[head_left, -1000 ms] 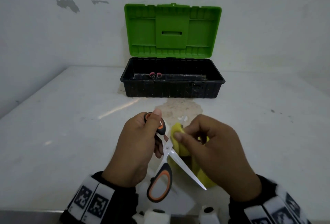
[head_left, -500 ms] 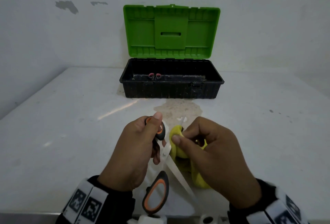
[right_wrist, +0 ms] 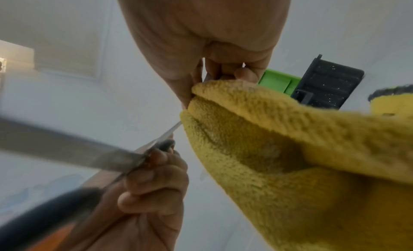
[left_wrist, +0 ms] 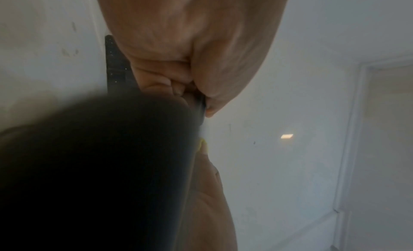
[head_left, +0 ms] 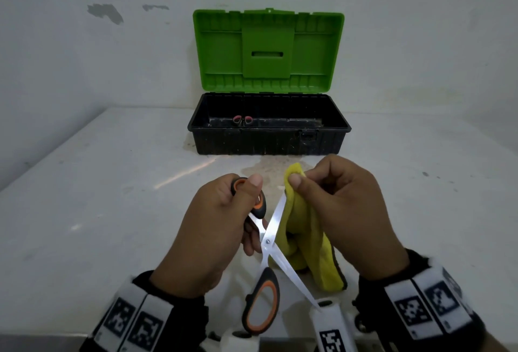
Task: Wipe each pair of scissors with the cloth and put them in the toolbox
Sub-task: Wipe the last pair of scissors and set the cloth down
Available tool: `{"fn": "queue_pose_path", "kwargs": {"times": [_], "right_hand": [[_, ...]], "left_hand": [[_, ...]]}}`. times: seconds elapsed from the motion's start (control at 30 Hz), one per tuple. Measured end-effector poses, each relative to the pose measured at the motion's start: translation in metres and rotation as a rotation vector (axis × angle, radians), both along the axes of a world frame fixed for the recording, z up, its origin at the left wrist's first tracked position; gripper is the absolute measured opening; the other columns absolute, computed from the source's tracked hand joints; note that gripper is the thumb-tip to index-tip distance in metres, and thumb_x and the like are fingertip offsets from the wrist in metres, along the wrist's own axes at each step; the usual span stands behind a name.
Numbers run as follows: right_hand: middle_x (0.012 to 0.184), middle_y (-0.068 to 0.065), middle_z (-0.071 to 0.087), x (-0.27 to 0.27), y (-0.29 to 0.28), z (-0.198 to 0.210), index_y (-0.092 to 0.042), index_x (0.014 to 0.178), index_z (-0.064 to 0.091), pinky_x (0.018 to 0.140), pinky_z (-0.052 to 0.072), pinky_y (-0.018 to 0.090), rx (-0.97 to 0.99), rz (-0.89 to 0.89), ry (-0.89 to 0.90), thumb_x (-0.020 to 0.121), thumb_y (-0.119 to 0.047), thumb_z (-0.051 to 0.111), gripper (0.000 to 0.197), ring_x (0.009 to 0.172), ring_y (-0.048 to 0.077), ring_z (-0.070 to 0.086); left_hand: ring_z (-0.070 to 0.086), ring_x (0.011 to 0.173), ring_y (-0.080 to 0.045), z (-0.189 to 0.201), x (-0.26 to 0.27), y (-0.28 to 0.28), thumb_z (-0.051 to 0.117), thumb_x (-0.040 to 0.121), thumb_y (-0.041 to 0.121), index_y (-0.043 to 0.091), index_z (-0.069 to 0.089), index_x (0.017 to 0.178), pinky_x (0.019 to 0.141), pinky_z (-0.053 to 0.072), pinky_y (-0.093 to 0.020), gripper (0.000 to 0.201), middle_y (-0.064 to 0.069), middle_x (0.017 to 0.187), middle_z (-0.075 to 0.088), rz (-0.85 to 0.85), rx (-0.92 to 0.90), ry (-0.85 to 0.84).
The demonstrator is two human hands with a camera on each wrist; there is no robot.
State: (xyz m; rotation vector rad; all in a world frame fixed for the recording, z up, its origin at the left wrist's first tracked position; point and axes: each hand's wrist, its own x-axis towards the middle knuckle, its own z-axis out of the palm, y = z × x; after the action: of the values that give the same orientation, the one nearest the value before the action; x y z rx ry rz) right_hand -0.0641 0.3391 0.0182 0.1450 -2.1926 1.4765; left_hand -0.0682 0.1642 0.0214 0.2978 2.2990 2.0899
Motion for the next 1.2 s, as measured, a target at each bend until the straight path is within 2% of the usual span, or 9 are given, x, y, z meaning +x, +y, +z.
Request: {"fn": "queue_pose_path", "kwargs": {"times": [0.17, 0.27, 0.43, 0.73, 0.87, 0.97, 1.07, 1.13, 1.2], "right_hand": [[0.066, -0.006, 0.062, 0.000, 0.010, 0.006, -0.019, 0.073, 0.063, 0.055, 0.042, 0.010, 0.087, -0.095, 0.043, 0.086, -0.024, 0.075, 0.017, 0.061, 0.005, 0.057], [0.072, -0.014, 0.058, 0.009, 0.010, 0.015, -0.022, 0.075, 0.058, 0.064, 0.038, 0.005, 0.304, -0.115, 0.180, 0.088, -0.025, 0.072, 0.019, 0.072, -0.002, 0.055], [0.085, -0.011, 0.063, 0.008, 0.005, 0.008, -0.026, 0.081, 0.058, 0.079, 0.037, 0.013, 0.598, 0.022, 0.208, 0.088, -0.037, 0.063, 0.014, 0.085, 0.003, 0.050], [0.078, -0.009, 0.056, 0.003, 0.013, -0.005, -0.019, 0.083, 0.060, 0.073, 0.034, 0.001, 0.544, 0.003, 0.231, 0.088, -0.022, 0.069, 0.012, 0.078, 0.002, 0.047], [0.077, -0.010, 0.054, 0.001, 0.017, -0.006, -0.018, 0.083, 0.060, 0.071, 0.038, 0.004, 0.498, -0.011, 0.239, 0.086, -0.021, 0.068, 0.010, 0.074, 0.005, 0.047], [0.075, -0.008, 0.056, 0.000, 0.018, -0.007, -0.017, 0.083, 0.060, 0.068, 0.041, 0.010, 0.474, -0.021, 0.229, 0.086, -0.021, 0.069, 0.011, 0.071, 0.009, 0.051], [0.074, -0.007, 0.057, 0.000, 0.019, -0.007, -0.017, 0.082, 0.060, 0.066, 0.041, 0.011, 0.468, -0.064, 0.213, 0.087, -0.017, 0.073, 0.014, 0.070, 0.011, 0.053], [0.074, -0.007, 0.056, -0.002, 0.020, -0.007, -0.016, 0.082, 0.060, 0.066, 0.040, 0.008, 0.465, -0.101, 0.196, 0.086, -0.014, 0.075, 0.015, 0.070, 0.008, 0.050], [0.076, -0.006, 0.056, -0.001, 0.019, -0.007, -0.017, 0.082, 0.060, 0.068, 0.038, 0.007, 0.486, -0.143, 0.203, 0.085, -0.015, 0.076, 0.016, 0.072, 0.007, 0.046]], "left_hand": [[0.055, 0.037, -0.020, -0.003, 0.000, 0.001, 0.049, 0.098, 0.039, 0.005, 0.055, 0.073, 0.042, 0.047, -0.027, 0.042, -0.008, 0.058, 0.065, 0.012, -0.077, 0.065], [0.056, 0.039, -0.019, -0.005, -0.001, 0.001, 0.049, 0.098, 0.041, 0.007, 0.055, 0.072, 0.044, 0.047, -0.027, 0.042, -0.007, 0.059, 0.064, 0.026, -0.128, 0.112], [0.058, 0.041, -0.016, -0.004, -0.004, 0.004, 0.049, 0.095, 0.045, 0.010, 0.055, 0.073, 0.046, 0.047, -0.023, 0.041, -0.005, 0.061, 0.064, 0.032, -0.158, 0.166], [0.064, 0.053, -0.026, -0.012, -0.007, -0.006, 0.048, 0.085, 0.056, 0.012, 0.057, 0.084, 0.050, 0.052, -0.032, 0.044, -0.006, 0.070, 0.067, 0.068, -0.035, 0.117], [0.070, 0.059, -0.021, -0.017, -0.002, -0.005, 0.040, 0.086, 0.054, 0.016, 0.053, 0.090, 0.056, 0.058, -0.031, 0.040, 0.006, 0.081, 0.068, 0.083, -0.050, 0.094], [0.073, 0.069, -0.018, -0.022, 0.004, -0.004, 0.040, 0.082, 0.056, 0.020, 0.047, 0.095, 0.065, 0.061, -0.030, 0.039, 0.003, 0.082, 0.067, 0.074, -0.049, 0.108], [0.074, 0.073, -0.016, -0.027, 0.008, -0.003, 0.062, 0.087, 0.034, 0.023, 0.040, 0.102, 0.067, 0.061, -0.029, 0.029, -0.001, 0.082, 0.070, 0.008, -0.059, 0.097], [0.073, 0.075, -0.012, -0.031, 0.009, -0.004, 0.073, 0.085, 0.011, 0.027, 0.034, 0.105, 0.066, 0.059, -0.021, 0.046, -0.001, 0.083, 0.070, -0.024, -0.134, 0.141], [0.072, 0.077, -0.013, -0.033, 0.008, -0.005, 0.070, 0.085, -0.001, 0.026, 0.033, 0.107, 0.066, 0.058, -0.020, 0.051, -0.005, 0.086, 0.067, -0.022, -0.163, 0.193]]}}
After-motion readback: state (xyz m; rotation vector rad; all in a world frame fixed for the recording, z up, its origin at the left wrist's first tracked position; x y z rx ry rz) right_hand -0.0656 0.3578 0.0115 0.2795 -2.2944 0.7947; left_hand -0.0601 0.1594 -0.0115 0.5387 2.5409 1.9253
